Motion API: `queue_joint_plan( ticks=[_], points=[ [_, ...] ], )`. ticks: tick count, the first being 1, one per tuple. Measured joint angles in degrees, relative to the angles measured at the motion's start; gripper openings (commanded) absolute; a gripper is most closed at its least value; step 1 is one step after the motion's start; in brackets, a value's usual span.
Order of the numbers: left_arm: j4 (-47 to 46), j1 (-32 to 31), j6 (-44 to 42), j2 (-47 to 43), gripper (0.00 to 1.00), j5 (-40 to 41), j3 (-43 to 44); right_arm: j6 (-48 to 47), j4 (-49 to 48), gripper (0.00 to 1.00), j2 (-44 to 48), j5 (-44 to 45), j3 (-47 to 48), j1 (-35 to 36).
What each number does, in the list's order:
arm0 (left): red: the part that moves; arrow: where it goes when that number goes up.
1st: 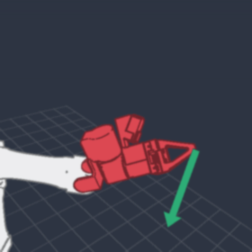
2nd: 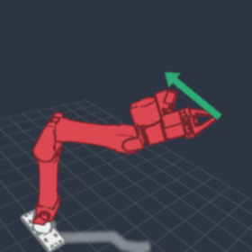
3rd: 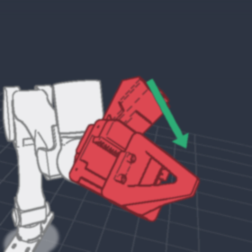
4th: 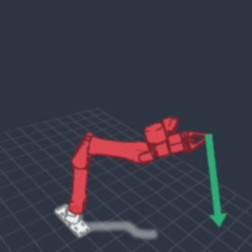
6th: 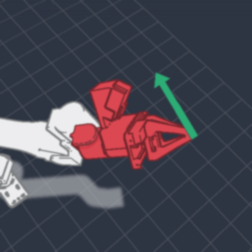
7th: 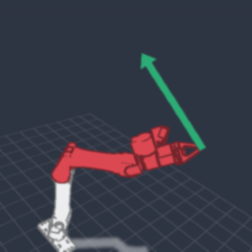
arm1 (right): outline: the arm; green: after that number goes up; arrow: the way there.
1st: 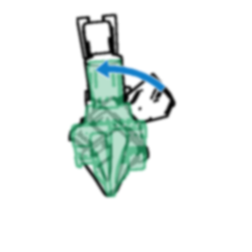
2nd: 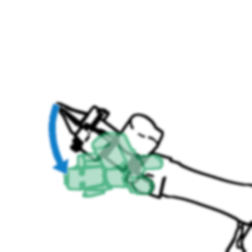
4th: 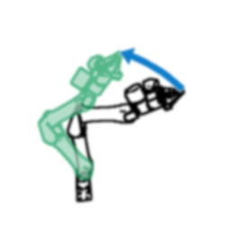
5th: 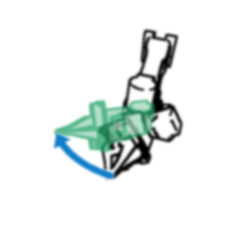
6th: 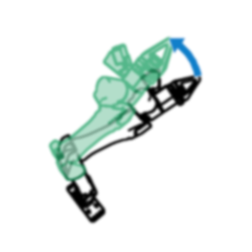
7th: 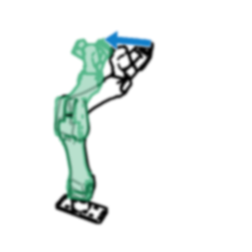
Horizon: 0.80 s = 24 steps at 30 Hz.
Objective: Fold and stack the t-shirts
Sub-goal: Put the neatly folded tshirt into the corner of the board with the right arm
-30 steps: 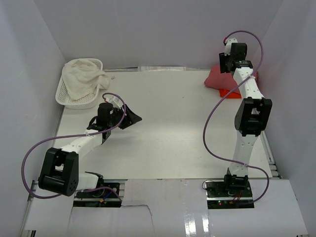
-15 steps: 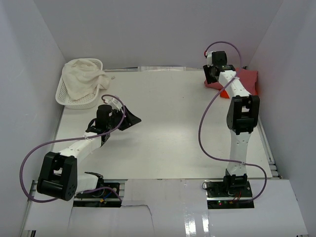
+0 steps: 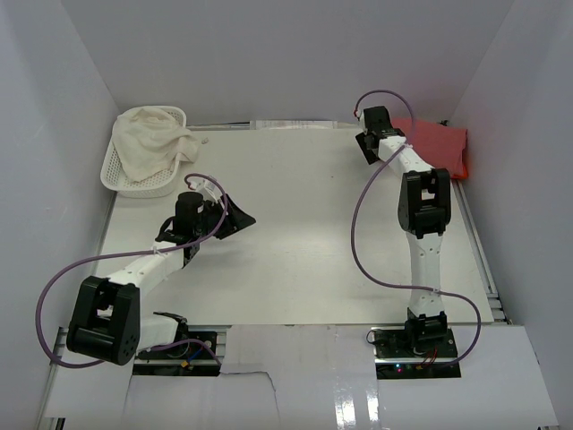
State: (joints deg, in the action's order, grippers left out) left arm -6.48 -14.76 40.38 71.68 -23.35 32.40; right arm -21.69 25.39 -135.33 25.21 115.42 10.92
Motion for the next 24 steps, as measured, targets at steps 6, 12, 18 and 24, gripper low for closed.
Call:
queue_joint_plan(
  ticks=[6, 12, 18, 24],
  points=[
    [-0.04, 0.0, -0.35, 0.02, 0.64, 0.07, -0.04, -5.18, -6.86, 0.73, -3.56, 7.23, 0.0, 0.37],
    [-0.09, 0.0, -0.5, 0.31, 0.64, 0.07, -0.04, -8.04, -9.09, 0.53, -6.16, 9.62, 1.09, 0.59],
    [-0.13, 0.0, -0.52, 0.52, 0.64, 0.09, -0.04, -8.87, -10.4, 0.09, -6.16, 10.38, 1.31, 0.79],
    [-0.17, 0.0, -0.5, 1.2, 0.64, 0.09, -0.04, -8.66, -10.64, 0.08, -6.01, 10.14, 0.98, 0.76]
  ],
)
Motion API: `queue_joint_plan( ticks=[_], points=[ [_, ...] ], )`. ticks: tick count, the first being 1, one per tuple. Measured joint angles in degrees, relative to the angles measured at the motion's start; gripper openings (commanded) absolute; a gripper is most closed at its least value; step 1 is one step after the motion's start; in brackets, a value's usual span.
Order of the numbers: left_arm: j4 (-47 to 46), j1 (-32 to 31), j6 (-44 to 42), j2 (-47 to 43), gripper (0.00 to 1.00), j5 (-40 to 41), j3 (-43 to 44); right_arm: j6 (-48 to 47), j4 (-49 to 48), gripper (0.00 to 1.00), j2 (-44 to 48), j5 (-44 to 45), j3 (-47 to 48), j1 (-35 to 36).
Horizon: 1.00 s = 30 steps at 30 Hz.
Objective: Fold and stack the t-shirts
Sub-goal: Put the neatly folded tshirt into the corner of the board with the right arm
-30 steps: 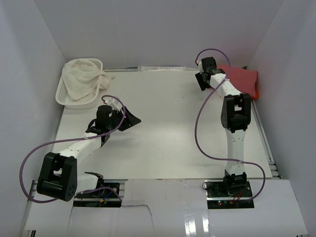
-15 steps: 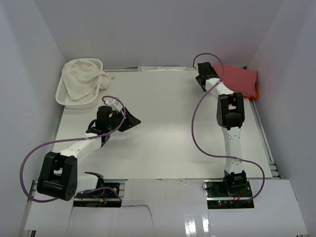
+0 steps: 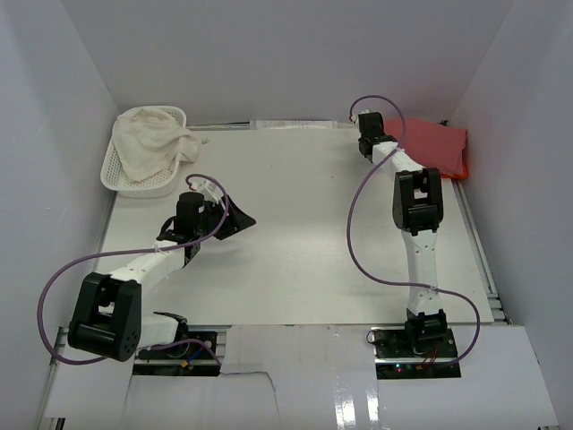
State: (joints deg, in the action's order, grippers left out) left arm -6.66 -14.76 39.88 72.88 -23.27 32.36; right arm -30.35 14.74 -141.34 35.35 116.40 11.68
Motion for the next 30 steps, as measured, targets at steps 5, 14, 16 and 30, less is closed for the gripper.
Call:
queue_joint_plan(
  ticks=[5, 14, 16, 30],
  points=[
    [-0.02, 0.0, 0.0, 0.0, 0.64, 0.0, -0.04, -0.52, 0.17, 0.08, 2.08, -0.28, -1.86, -0.17],
    [0.07, 0.0, 0.0, -1.07, 0.64, 0.0, -0.92, -1.2, 0.52, 0.08, 9.42, -1.44, -3.58, -1.97],
    [0.09, 0.0, 0.02, -1.2, 0.64, -0.02, -0.94, -1.22, 0.79, 0.08, 11.54, -1.68, -4.87, -2.34],
    [0.2, 0.0, 0.04, -3.04, 0.64, -0.04, -1.07, 1.9, 10.95, 0.08, 16.39, -9.16, -11.43, -2.93]
  ],
)
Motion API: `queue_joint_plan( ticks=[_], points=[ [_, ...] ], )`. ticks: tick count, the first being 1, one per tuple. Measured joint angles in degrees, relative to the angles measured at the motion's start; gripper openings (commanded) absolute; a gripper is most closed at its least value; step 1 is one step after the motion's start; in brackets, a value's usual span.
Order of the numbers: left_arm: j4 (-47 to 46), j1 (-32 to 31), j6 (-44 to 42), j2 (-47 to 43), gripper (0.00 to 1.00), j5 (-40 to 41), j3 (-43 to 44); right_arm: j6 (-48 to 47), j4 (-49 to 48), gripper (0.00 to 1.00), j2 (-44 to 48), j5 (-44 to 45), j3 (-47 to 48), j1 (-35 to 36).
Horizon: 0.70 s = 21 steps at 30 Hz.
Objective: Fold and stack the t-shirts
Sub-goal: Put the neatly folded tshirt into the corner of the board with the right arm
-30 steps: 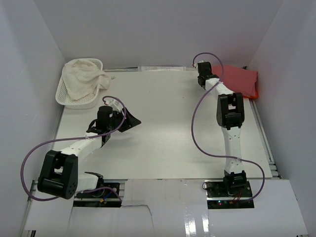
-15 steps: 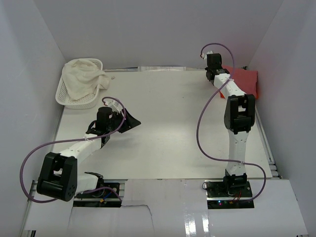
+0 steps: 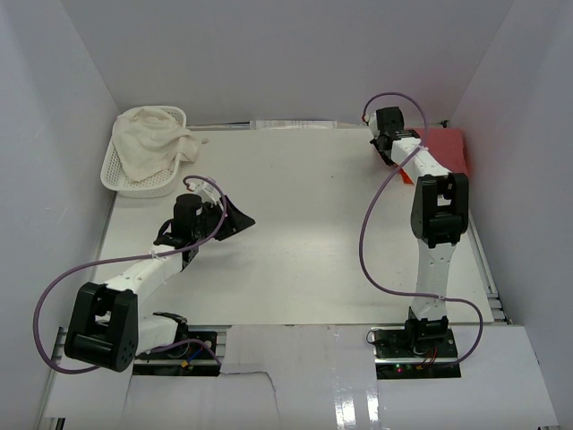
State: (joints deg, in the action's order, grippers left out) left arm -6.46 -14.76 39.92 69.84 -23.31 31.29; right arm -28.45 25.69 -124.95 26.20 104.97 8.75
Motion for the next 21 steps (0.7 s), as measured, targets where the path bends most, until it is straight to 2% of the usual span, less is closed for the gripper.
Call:
queue_joint_plan(
  ticks=[6, 7, 12, 13, 14, 15, 21],
  points=[
    [0.02, 0.0, 0.0, -1.09, 0.64, 0.0, -0.09, 1.44, 3.82, 0.28, 0.72, -3.23, -1.9, 0.0],
    [0.02, 0.0, 0.0, -1.18, 0.64, 0.0, -0.09, 1.75, 4.9, 0.36, 0.72, -3.34, -1.6, 0.0],
    [0.04, 0.0, 0.0, -1.33, 0.64, 0.0, -0.26, 4.59, 8.2, 0.57, 0.79, -5.86, 0.17, 0.0],
    [0.04, 0.0, 0.0, -1.38, 0.64, 0.0, -0.33, 5.2, 8.26, 0.71, 0.98, -7.43, 0.17, 0.0],
    [0.04, 0.0, 0.02, -1.4, 0.64, -0.02, -0.42, 6.29, 8.41, 0.93, 1.27, -9.11, 0.15, 0.0],
    [0.04, 0.0, 0.0, -1.42, 0.64, -0.02, -0.5, 7.5, 8.48, 0.9, 1.7, -11.06, 0.11, 0.02],
    [0.63, 0.0, -0.15, -1.73, 0.64, 0.0, -0.55, 15.69, 5.97, 0.9, 11.34, -21.84, -5.16, 1.33]
  ],
)
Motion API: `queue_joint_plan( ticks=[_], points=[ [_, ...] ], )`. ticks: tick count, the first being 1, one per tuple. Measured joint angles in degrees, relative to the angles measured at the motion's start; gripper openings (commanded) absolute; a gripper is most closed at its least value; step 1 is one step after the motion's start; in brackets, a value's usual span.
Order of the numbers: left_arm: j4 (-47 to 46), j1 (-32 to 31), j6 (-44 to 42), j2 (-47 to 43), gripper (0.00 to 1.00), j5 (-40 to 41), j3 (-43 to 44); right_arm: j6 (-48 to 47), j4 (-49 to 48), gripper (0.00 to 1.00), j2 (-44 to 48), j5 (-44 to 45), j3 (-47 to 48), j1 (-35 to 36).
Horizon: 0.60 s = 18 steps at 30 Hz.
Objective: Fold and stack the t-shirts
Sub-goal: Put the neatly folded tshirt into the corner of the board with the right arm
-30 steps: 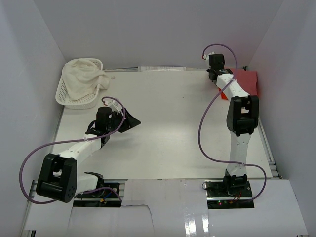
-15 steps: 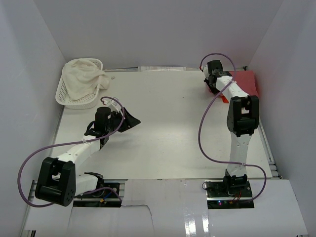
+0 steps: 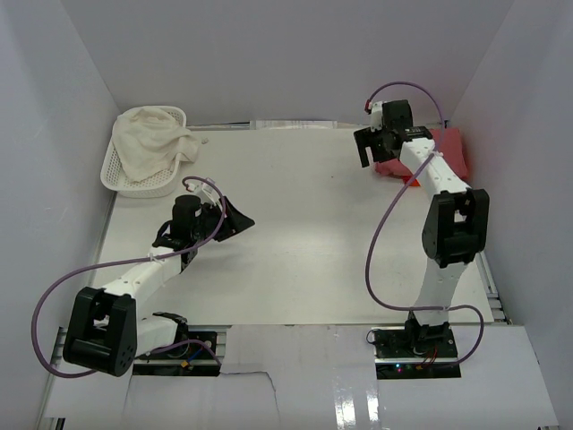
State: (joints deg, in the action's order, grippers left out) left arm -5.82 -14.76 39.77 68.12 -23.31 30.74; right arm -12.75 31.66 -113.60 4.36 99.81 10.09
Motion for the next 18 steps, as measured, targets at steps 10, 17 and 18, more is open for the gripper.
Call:
queue_joint_plan(
  ticks=[10, 17, 18],
  points=[
    [1.75, 0.0, -1.07, -2.36, 0.65, -0.15, 0.09, 11.13, -12.17, 0.9, 17.33, 5.44, -17.9, 2.95],
    [2.64, 0.0, -1.36, -5.09, 0.65, -0.48, 0.07, 10.91, -9.16, 0.38, -4.02, 10.64, -3.54, 0.92],
    [2.89, 0.0, -1.42, -5.88, 0.65, -0.48, 0.07, 10.75, -8.13, 0.15, -6.25, 10.6, -2.49, 0.7]
  ],
)
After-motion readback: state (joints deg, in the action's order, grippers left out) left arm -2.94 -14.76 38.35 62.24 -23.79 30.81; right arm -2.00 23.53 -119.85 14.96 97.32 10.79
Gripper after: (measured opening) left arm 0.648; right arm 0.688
